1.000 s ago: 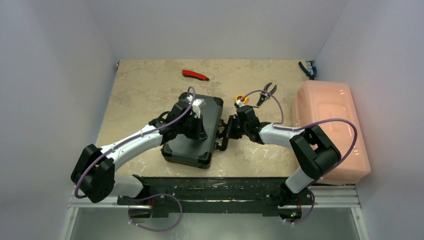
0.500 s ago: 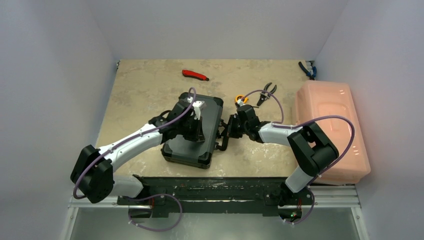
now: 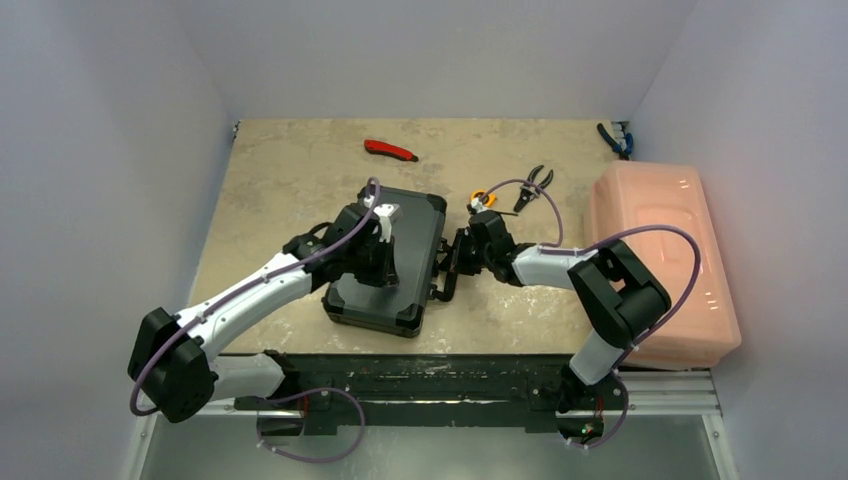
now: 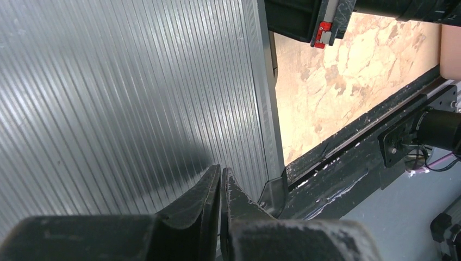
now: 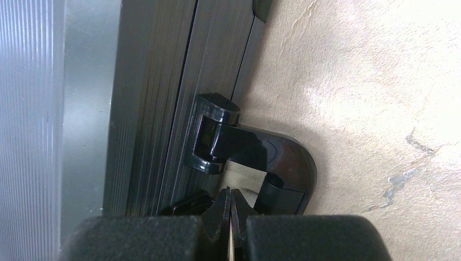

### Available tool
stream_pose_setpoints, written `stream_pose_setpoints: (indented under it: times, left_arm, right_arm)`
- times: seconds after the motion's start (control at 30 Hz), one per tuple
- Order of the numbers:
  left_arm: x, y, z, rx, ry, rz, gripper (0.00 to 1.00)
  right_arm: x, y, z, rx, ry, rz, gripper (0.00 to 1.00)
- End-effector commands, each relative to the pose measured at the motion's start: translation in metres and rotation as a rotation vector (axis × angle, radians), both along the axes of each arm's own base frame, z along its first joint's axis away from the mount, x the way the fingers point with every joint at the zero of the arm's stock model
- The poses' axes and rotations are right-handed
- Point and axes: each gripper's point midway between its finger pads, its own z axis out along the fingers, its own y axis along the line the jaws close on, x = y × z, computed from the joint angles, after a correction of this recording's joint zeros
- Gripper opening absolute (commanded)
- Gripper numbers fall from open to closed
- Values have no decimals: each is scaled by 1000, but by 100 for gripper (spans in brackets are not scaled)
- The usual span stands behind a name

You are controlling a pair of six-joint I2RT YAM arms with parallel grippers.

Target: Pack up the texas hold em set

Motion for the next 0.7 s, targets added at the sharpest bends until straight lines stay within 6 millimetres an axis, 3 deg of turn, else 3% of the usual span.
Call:
stream_pose_setpoints:
  times: [0.0,0.53,0.67]
  left_arm:
    - [8,1,36,-42,-106,21,5]
    - [3,38,71,-5,-262,94,35]
    - [2,50,80,10,-306,116,37]
  right_arm:
    - [-14,-12,-6,-77,37,9,0]
    - [-5,-17,60,-62,-101,6,0]
    - [-4,-20,81,-52,-148,-1,5]
